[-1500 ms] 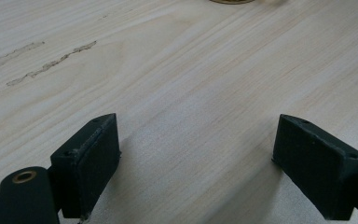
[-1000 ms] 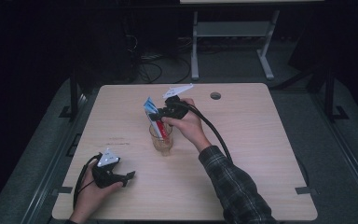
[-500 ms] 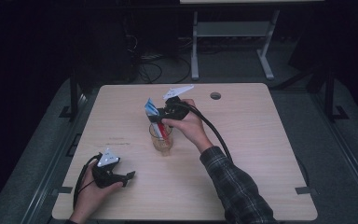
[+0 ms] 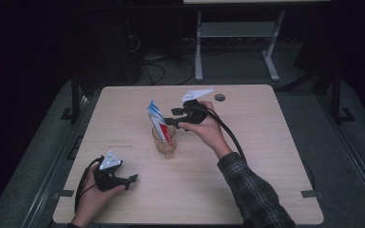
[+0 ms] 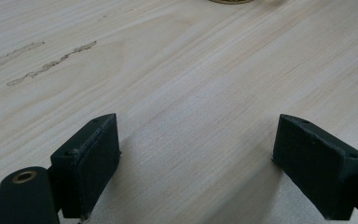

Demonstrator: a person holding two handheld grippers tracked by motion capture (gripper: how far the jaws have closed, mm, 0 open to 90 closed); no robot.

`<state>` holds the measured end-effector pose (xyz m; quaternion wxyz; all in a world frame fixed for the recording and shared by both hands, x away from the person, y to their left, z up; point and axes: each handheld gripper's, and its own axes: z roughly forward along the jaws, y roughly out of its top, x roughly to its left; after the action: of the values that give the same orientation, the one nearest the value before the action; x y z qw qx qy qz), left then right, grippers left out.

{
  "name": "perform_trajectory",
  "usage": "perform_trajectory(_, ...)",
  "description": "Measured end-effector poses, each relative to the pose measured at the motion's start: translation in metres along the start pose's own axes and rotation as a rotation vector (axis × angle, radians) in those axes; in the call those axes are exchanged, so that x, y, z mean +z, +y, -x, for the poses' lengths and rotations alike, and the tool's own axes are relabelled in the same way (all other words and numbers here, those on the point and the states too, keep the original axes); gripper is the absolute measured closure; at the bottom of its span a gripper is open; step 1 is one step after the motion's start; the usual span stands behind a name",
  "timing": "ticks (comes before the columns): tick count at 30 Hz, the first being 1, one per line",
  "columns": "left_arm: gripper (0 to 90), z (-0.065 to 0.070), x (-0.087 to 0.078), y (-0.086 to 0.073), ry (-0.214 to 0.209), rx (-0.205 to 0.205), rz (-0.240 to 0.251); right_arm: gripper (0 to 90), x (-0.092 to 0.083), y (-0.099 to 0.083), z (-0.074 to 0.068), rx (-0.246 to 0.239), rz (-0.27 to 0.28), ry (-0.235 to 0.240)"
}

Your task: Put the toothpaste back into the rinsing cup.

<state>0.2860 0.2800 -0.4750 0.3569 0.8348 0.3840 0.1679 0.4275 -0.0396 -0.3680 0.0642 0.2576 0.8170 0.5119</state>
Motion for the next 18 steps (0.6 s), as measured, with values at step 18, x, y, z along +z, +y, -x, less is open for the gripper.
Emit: perform_trajectory(18, 13.6, 0.0, 0.0, 0.0, 0.0, 0.0, 0.001, 35.4, -0.056, -0.031, 0.005, 0.023, 0.014, -0.098)
